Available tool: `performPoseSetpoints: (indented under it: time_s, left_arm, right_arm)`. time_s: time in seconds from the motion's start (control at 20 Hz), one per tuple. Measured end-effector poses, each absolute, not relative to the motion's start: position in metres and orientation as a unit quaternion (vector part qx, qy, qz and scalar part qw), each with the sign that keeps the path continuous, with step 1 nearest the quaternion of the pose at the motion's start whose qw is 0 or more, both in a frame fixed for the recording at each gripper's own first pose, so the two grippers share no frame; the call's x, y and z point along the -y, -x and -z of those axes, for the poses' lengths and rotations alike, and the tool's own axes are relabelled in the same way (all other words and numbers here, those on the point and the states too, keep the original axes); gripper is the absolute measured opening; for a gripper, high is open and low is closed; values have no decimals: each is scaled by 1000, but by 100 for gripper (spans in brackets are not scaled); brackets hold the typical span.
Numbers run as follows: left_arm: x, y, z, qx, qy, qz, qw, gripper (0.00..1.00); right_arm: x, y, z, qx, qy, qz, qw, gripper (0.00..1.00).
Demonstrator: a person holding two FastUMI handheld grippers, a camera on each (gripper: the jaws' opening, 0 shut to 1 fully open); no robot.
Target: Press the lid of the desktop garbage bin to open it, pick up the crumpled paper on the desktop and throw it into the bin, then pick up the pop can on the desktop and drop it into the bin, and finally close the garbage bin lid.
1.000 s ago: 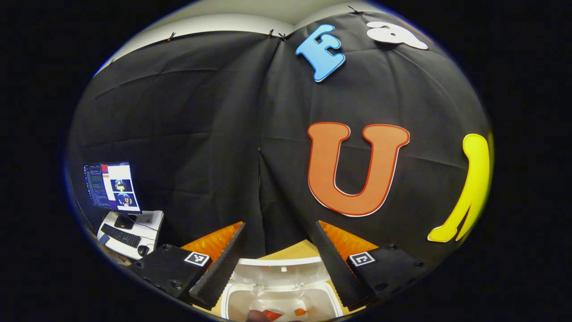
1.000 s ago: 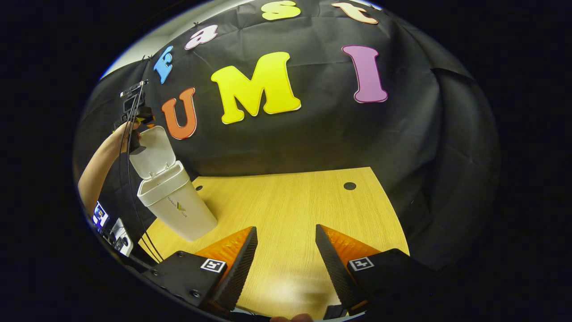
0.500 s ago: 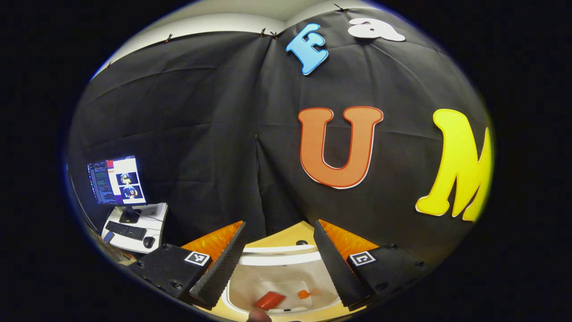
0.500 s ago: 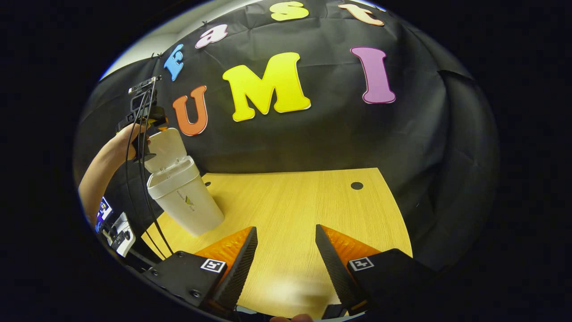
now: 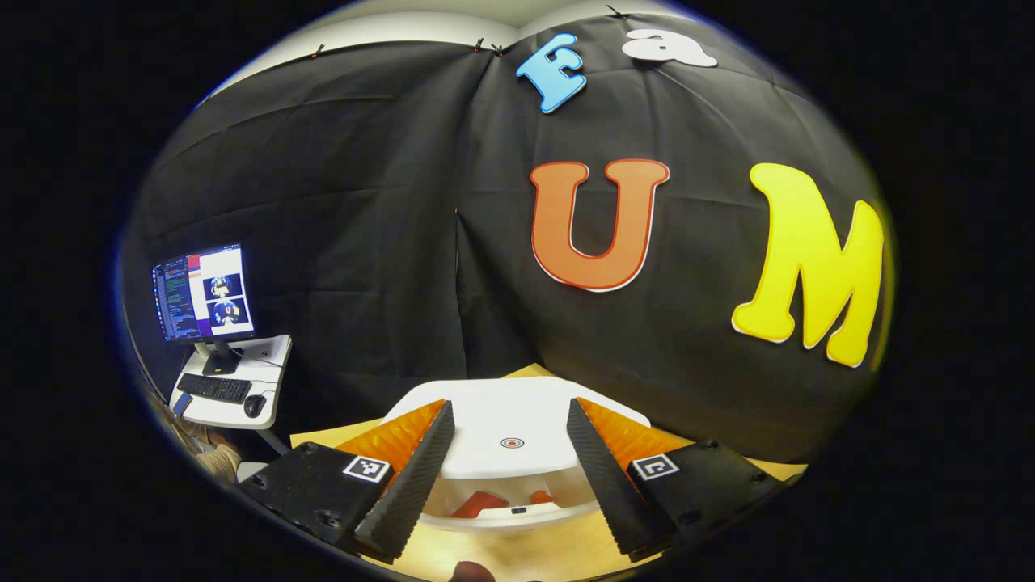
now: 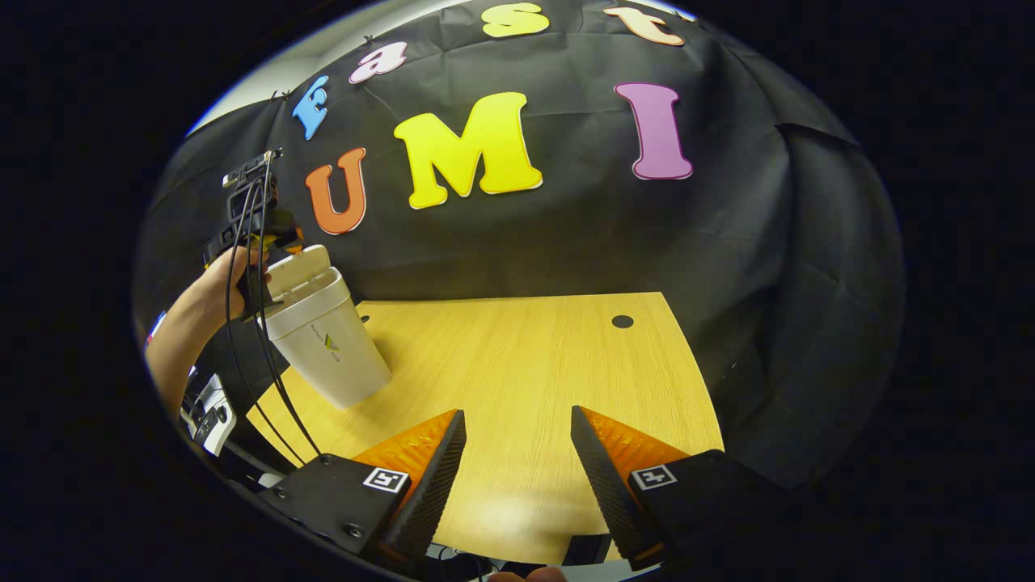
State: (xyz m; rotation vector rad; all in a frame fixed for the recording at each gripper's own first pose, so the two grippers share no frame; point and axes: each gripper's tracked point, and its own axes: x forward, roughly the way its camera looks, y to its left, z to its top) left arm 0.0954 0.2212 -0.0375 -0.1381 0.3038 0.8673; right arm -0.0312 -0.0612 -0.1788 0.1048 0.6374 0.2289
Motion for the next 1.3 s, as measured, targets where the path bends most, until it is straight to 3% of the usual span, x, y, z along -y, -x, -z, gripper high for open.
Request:
performPoseSetpoints:
  time_s: [0.25,0.95,1.15,1.3]
  left_arm:
    - [-215,-88,85,-194,63,-413,887,93]
    - [-210,-86,88,-110,11,-373,921,90]
    - [-208,-85,83,-99,-40,-341,934,90]
    - [-203,-90,85,-82,-10,-309,947,93]
  right_arm:
    - [58,38,183,-322,-46,-110,939,84]
    - [39,42,194,-337,-48,-115,933,84]
    - [43,34,180,-315,-37,-109,942,84]
    - [44,27,166,-287,-21,-96,953,84]
